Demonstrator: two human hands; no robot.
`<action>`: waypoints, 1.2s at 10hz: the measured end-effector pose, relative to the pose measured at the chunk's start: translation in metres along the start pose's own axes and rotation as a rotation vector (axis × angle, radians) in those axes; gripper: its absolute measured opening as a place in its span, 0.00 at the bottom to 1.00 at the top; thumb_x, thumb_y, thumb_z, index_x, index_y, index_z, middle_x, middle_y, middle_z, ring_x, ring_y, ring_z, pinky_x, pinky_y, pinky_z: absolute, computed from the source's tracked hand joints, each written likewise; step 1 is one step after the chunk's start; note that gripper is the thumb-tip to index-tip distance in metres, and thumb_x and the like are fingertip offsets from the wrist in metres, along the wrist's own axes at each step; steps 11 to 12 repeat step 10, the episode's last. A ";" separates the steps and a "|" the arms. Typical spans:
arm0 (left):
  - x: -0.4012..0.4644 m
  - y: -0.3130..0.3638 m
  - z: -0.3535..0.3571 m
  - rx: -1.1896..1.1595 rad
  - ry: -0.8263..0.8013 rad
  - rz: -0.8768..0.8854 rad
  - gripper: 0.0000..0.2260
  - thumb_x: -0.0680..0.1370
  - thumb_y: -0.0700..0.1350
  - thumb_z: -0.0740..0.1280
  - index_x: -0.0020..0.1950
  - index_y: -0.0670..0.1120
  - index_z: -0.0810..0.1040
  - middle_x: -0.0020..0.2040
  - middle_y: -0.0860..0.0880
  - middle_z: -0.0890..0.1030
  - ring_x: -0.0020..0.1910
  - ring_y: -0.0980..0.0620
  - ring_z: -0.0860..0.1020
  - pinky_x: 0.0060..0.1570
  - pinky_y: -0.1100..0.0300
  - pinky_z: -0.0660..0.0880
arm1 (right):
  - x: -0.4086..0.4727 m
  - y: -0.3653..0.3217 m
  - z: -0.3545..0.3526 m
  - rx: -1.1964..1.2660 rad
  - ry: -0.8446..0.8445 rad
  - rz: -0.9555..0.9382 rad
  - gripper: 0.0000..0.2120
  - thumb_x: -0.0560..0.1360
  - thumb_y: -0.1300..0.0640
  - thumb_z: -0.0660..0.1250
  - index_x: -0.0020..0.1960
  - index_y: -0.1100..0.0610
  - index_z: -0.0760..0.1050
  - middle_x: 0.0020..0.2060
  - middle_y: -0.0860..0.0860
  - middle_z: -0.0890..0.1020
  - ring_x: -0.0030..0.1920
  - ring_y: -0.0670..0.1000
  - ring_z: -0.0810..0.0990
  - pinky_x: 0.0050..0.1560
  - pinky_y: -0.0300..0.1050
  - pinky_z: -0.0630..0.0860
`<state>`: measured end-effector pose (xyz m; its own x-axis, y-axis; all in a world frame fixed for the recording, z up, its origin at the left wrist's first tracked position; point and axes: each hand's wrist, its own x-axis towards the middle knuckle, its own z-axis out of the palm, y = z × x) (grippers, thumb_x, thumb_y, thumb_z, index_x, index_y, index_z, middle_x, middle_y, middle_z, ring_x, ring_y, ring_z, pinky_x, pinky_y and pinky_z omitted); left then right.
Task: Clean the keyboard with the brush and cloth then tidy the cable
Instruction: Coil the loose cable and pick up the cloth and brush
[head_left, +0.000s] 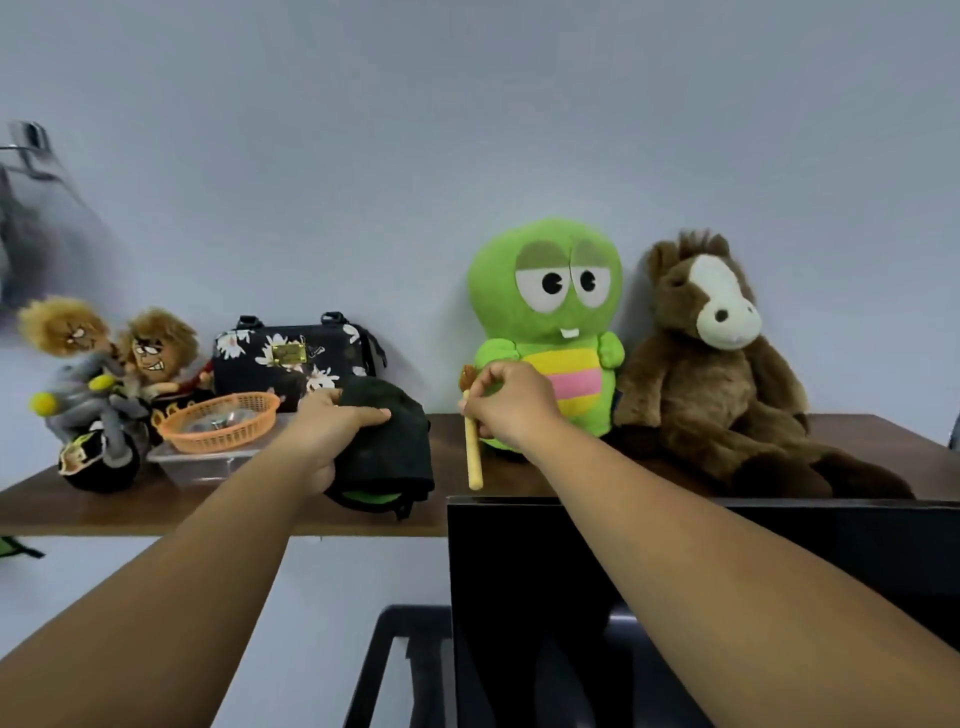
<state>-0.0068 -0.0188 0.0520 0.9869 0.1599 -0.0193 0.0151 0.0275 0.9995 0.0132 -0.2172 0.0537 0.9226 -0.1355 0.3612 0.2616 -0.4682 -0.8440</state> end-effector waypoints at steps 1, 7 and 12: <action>0.018 -0.007 -0.006 0.035 -0.022 -0.082 0.23 0.68 0.31 0.74 0.60 0.42 0.73 0.50 0.37 0.83 0.47 0.36 0.82 0.45 0.40 0.80 | 0.010 0.003 0.018 -0.128 -0.064 0.046 0.13 0.65 0.61 0.77 0.31 0.53 0.74 0.32 0.49 0.82 0.37 0.54 0.83 0.45 0.55 0.83; 0.055 -0.036 -0.021 1.119 -0.034 0.214 0.27 0.76 0.47 0.70 0.74 0.50 0.67 0.69 0.46 0.73 0.64 0.46 0.74 0.62 0.53 0.74 | 0.049 0.018 0.082 -0.916 -0.267 0.031 0.12 0.70 0.58 0.71 0.53 0.59 0.82 0.53 0.55 0.84 0.54 0.55 0.83 0.43 0.40 0.74; 0.046 -0.033 -0.018 1.270 -0.051 0.299 0.21 0.82 0.49 0.53 0.76 0.48 0.63 0.73 0.46 0.69 0.71 0.45 0.68 0.72 0.48 0.62 | 0.047 0.004 0.078 -0.945 -0.259 -0.084 0.15 0.74 0.57 0.64 0.56 0.63 0.79 0.59 0.60 0.81 0.60 0.60 0.80 0.53 0.44 0.76</action>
